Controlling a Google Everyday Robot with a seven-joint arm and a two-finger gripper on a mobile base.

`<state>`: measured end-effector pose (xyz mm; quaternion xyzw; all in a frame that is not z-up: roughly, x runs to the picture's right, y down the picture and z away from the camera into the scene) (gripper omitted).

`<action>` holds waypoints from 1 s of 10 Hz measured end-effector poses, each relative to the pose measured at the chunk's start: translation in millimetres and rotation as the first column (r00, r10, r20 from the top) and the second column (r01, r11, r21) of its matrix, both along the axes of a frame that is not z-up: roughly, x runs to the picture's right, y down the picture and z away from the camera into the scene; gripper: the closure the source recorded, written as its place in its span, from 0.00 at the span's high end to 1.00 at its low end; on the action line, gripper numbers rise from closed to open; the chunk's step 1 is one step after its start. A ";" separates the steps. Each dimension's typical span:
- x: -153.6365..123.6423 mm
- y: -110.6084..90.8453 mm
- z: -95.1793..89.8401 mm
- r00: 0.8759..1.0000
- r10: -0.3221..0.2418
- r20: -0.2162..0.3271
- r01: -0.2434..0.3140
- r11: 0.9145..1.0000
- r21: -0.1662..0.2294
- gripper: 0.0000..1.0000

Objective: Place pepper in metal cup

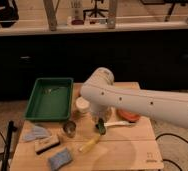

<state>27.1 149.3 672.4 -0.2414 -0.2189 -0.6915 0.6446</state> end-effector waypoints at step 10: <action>-112.8 -2.5 16.7 0.989 -0.112 0.094 0.112 0.994 0.005 0.00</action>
